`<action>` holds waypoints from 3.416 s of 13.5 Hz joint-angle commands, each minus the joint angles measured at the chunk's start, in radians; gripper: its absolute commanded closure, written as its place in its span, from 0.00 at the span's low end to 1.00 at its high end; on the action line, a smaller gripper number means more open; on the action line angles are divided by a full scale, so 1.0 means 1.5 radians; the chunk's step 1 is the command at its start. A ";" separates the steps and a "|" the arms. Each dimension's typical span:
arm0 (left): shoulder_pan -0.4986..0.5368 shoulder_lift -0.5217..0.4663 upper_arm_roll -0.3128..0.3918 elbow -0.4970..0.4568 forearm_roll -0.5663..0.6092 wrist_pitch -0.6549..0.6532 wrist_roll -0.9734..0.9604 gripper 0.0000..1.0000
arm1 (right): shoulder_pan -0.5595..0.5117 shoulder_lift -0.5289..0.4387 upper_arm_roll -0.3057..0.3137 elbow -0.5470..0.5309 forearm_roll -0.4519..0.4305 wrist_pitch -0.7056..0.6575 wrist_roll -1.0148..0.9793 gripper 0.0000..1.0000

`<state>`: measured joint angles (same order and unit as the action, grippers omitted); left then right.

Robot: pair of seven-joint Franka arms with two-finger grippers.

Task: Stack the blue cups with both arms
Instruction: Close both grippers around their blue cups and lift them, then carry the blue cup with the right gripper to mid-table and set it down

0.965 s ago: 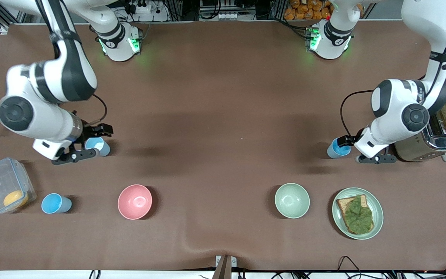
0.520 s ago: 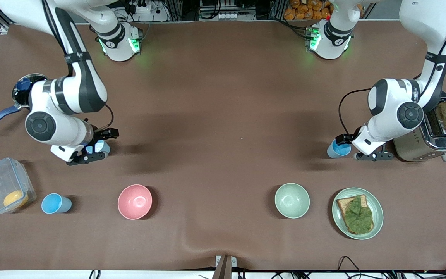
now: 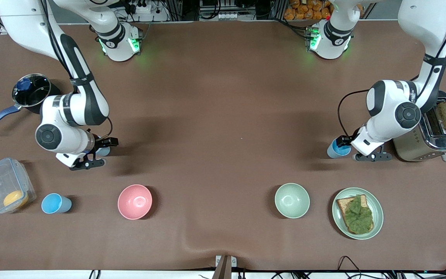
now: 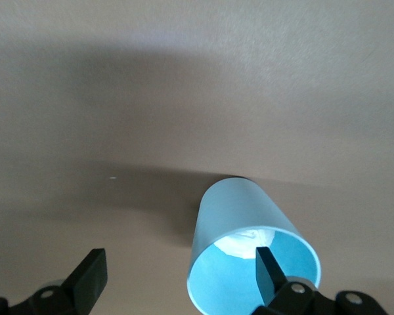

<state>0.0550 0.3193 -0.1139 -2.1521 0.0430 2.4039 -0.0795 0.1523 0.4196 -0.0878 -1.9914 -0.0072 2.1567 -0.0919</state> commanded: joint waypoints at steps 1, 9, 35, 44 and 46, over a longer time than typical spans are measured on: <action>0.004 0.003 -0.004 -0.006 0.012 0.018 -0.020 0.50 | -0.005 0.003 0.006 -0.010 -0.009 0.001 -0.016 0.35; 0.003 0.004 -0.004 -0.002 0.013 0.024 -0.042 1.00 | 0.011 0.012 0.006 0.031 -0.006 -0.066 -0.020 1.00; 0.004 -0.014 -0.004 0.027 0.014 0.017 -0.028 1.00 | 0.402 0.203 0.008 0.347 0.177 -0.095 0.357 1.00; -0.003 -0.018 -0.006 0.064 0.014 -0.028 -0.033 1.00 | 0.424 0.211 0.008 0.349 0.176 -0.039 0.361 0.00; -0.004 -0.018 -0.013 0.084 0.014 -0.054 -0.038 1.00 | 0.419 0.207 0.008 0.374 0.178 -0.049 0.363 0.00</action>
<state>0.0498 0.3121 -0.1197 -2.0539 0.0430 2.3777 -0.1156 0.7805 0.7228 -0.0639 -1.4855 0.2371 2.1040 0.4410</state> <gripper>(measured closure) 0.969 0.396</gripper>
